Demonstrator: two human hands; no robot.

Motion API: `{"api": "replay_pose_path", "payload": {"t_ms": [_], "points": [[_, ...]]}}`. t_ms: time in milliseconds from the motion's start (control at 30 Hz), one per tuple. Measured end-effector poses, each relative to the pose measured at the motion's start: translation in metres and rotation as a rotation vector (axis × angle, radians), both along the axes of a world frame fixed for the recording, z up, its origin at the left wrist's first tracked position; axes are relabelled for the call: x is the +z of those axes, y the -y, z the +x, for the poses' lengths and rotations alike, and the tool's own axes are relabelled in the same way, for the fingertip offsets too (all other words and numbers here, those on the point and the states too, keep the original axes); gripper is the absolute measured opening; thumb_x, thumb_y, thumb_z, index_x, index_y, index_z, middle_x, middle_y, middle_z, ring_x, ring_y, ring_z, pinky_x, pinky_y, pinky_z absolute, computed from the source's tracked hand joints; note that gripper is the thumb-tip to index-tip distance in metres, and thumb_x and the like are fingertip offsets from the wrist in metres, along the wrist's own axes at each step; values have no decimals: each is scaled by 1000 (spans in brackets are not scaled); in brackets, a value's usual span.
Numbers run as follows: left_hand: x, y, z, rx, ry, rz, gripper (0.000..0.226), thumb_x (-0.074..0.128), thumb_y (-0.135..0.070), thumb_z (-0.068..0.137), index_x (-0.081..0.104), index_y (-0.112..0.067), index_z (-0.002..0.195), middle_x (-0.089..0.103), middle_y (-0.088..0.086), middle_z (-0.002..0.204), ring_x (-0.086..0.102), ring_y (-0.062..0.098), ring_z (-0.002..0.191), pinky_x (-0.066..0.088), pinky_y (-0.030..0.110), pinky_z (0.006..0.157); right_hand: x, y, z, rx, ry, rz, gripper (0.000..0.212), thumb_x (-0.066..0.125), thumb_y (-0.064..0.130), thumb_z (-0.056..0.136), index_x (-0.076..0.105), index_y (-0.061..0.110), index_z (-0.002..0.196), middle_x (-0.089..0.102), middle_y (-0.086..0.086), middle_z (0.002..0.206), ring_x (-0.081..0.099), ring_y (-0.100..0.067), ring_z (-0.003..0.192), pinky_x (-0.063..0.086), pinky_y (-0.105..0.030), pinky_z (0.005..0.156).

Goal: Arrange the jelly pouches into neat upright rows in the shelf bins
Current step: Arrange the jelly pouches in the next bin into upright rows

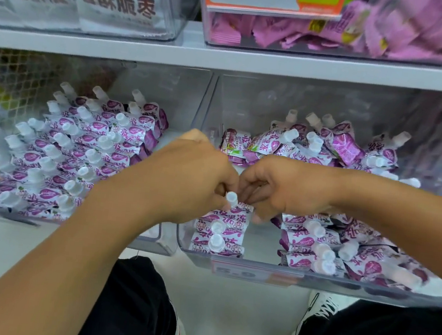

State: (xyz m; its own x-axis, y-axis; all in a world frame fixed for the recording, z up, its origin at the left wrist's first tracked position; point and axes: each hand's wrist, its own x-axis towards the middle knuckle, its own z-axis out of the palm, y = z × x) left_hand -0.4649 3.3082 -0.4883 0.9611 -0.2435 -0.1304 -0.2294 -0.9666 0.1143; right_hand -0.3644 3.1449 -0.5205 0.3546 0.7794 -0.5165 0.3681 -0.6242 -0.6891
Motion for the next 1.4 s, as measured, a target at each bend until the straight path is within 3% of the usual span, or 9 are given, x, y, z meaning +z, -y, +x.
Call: {"api": "replay_pose_path", "payload": {"t_ms": [200, 333, 500, 600, 767, 967, 1233, 1333, 1400], "points": [[-3, -1, 0, -12, -24, 54, 26, 48, -55, 95, 63, -39, 109, 68, -16, 92, 33, 16, 100, 14, 26, 74, 32, 18, 31, 146, 1081, -54, 35, 63, 41, 89, 62, 27, 121, 61, -2, 117, 56, -25, 107, 53, -43, 86], [-4, -2, 1, -8, -16, 65, 26, 43, -54, 97, 60, -39, 111, 68, -13, 89, 36, 16, 104, 13, 24, 82, 25, -8, 44, 65, 849, -258, 36, 56, 45, 89, 65, 19, 111, 69, -9, 106, 63, -31, 93, 56, -43, 82], [-6, -3, 3, -37, 39, 102, 28, 39, -53, 99, 59, -38, 113, 70, -11, 93, 47, 13, 104, 10, 23, 95, 12, -32, 39, 139, 861, -267, 8, 68, 8, 81, 60, 9, 79, 58, -10, 72, 54, -25, 62, 42, -28, 50], [-9, -5, 4, -32, 30, 107, 26, 41, -50, 99, 59, -37, 111, 70, -11, 92, 48, 11, 100, 14, 26, 108, 10, -35, 35, 179, 912, -202, 31, 61, 4, 85, 41, 11, 62, 41, -8, 60, 42, -25, 52, 43, -34, 56], [-10, -8, 5, -42, 48, 127, 26, 44, -50, 98, 60, -38, 115, 67, -10, 100, 51, 8, 110, 8, 29, 119, 30, -32, 31, 213, 621, 15, 22, 67, 31, 90, 76, 12, 86, 67, -2, 71, 59, -18, 66, 48, -29, 62], [-8, -7, 6, -15, 28, 97, 20, 50, -47, 97, 64, -36, 106, 66, -15, 90, 53, 1, 91, 2, 23, 119, 8, -33, 23, 235, 188, -112, 21, 73, 18, 87, 68, 12, 106, 73, -4, 99, 72, -18, 79, 58, -31, 72], [-5, 3, 7, 110, 71, 8, 41, 59, -57, 87, 46, -26, 111, 58, -11, 95, 41, 18, 123, 28, 23, 93, -2, -15, 21, 98, 1, 25, 32, 71, 3, 86, 63, 11, 116, 73, -6, 110, 71, -17, 96, 57, -37, 88], [-7, 5, 10, 48, 79, 181, 41, 48, -58, 92, 61, -27, 115, 69, -6, 96, 54, 16, 114, 17, 29, 116, 14, -15, 28, 120, 378, 26, 36, 66, 6, 86, 64, 17, 120, 69, 2, 113, 68, -1, 86, 56, -27, 79], [-7, 7, 9, 28, 89, 262, 42, 45, -58, 93, 68, -26, 105, 69, -5, 86, 59, 14, 100, 13, 30, 118, 15, -26, 36, 163, 865, -30, 20, 62, 12, 85, 68, 14, 103, 68, -6, 101, 67, -21, 87, 56, -36, 76]]}}
